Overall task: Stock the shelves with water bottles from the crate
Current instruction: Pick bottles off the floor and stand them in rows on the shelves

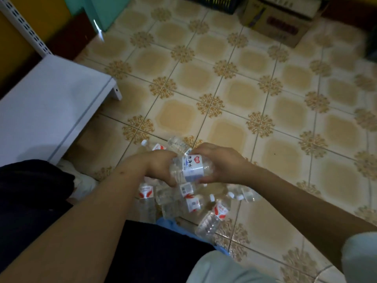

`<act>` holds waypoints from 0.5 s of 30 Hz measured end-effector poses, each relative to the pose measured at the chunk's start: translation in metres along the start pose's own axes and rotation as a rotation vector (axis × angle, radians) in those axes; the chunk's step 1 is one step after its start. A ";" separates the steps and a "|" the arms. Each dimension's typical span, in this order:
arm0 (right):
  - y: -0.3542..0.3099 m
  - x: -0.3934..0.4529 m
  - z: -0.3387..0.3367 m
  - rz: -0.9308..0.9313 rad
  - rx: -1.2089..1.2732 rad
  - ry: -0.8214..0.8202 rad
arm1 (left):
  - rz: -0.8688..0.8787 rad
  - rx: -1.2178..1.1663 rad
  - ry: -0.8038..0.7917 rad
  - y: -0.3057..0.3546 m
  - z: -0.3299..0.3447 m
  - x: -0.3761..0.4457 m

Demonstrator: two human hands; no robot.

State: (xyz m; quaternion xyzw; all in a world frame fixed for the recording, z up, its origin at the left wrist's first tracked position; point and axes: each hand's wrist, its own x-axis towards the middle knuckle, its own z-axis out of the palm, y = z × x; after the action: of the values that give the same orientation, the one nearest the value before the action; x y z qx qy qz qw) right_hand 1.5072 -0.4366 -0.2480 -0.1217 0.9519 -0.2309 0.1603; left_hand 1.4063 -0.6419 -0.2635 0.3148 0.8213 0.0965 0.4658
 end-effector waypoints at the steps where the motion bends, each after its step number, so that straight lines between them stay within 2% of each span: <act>1: -0.002 0.000 -0.016 0.056 0.131 0.007 | 0.014 -0.006 0.043 0.002 -0.007 -0.006; 5: -0.011 0.007 -0.056 0.361 0.886 0.152 | -0.012 -0.007 0.302 0.005 -0.038 -0.039; 8: -0.034 0.026 -0.069 0.388 1.289 0.188 | -0.077 0.038 0.538 -0.001 -0.065 -0.076; 11: -0.076 0.057 -0.084 0.320 1.462 0.216 | -0.148 0.163 0.744 -0.018 -0.086 -0.124; 15: -0.156 0.103 -0.108 0.222 1.527 0.236 | -0.219 0.259 0.926 -0.059 -0.111 -0.202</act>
State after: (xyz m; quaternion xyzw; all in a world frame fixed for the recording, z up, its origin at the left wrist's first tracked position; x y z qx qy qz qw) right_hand 1.3986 -0.5596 -0.1081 0.1437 0.5469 -0.8161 0.1196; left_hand 1.3633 -0.7957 -0.0870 0.2060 0.9756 0.0737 0.0160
